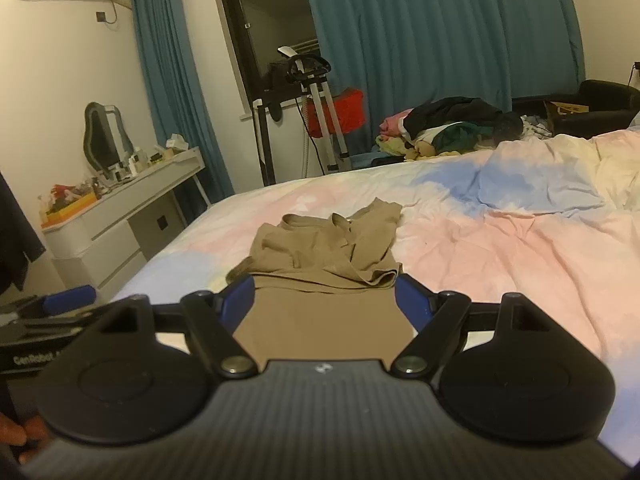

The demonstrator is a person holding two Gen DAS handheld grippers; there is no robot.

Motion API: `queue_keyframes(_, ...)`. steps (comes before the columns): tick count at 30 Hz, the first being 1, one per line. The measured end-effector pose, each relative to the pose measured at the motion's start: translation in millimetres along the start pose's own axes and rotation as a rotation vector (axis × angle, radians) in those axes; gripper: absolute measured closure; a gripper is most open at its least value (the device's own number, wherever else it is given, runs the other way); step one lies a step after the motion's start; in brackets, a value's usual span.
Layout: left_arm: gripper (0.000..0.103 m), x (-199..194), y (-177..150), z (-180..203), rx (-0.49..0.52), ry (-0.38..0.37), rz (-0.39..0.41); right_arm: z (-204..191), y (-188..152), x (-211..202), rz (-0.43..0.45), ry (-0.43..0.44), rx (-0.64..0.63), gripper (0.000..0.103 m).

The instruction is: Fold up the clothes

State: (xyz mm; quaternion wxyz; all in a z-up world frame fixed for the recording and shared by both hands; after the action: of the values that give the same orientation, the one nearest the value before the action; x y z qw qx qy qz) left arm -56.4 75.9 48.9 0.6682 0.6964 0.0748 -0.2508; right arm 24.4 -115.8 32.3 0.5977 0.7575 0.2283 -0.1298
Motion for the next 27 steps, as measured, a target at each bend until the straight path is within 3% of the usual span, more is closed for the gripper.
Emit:
queue_keyframes(6,0.002,15,-18,-5,-0.017,-0.044,-0.039,0,-8,13,-0.023,-0.011,-0.004,0.024)
queue_keyframes(11,0.002,37,-39,-17,-0.158,-0.109,-0.171,8,-15,21,-0.068,0.004,0.072,0.024)
queue_keyframes(16,0.002,72,-70,-31,-0.413,-0.243,-0.382,26,-43,43,-0.226,0.094,0.310,0.024)
queue_keyframes(21,0.004,115,-116,-40,-0.636,-0.317,-0.602,37,-86,74,-0.425,0.238,0.620,0.022)
queue_keyframes(24,0.004,131,-118,-52,-0.717,-0.315,-0.584,36,-109,87,-0.506,0.321,0.782,0.023)
queue_keyframes(27,0.009,143,-117,-70,-0.820,-0.305,-0.537,34,-117,99,-0.519,0.325,0.833,0.023)
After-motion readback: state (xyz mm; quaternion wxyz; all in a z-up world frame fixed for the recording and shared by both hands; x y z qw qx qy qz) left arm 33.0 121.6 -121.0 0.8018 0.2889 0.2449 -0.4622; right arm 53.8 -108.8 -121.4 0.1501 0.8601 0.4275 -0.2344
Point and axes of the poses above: each gripper's, at about its wrist camera, not at the fingertips, and x roughly the way its jaws point, z to its right, y to its top, the point moved 6 cm from there along x, roughly the way its jaws point, and after that the axes turned 6 degrees about -z, right-handed, at the moved point
